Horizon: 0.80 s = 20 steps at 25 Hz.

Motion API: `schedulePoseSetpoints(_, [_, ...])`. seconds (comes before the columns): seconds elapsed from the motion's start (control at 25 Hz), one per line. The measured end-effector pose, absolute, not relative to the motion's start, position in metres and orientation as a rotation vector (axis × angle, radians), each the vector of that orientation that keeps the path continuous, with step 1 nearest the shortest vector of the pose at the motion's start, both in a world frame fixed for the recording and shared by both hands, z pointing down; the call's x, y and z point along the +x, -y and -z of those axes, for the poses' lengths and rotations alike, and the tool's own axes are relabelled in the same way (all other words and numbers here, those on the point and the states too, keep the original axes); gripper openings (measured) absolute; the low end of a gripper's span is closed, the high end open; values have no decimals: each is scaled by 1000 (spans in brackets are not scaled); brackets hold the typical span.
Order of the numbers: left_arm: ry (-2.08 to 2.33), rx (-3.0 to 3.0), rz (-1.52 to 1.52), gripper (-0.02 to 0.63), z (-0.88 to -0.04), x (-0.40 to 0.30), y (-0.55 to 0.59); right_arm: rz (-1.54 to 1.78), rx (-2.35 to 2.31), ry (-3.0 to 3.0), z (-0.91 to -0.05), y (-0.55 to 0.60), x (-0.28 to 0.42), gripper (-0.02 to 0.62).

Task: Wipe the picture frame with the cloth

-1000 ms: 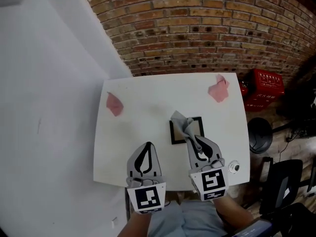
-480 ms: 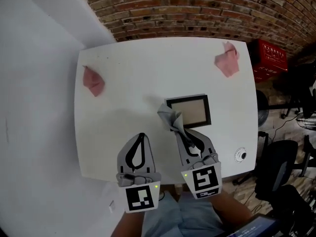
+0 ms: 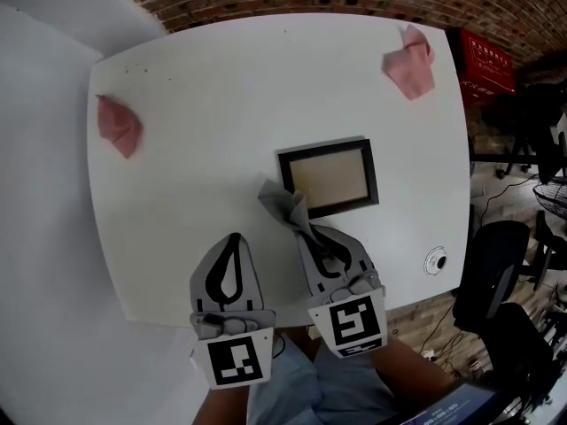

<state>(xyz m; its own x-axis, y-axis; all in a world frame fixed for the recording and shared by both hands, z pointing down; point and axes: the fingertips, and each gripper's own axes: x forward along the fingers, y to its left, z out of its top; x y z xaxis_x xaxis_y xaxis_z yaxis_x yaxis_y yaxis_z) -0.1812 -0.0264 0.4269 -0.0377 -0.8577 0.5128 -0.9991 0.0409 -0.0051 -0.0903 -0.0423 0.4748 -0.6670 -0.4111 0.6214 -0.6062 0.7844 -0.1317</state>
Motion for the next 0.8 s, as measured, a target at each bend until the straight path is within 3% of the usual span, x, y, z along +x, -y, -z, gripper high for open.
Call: schedulePoseSetpoints(0.8, [1910, 1899, -545, 9, -442, -164, 31, -480, 816, 2365, -486, 49, -74, 35])
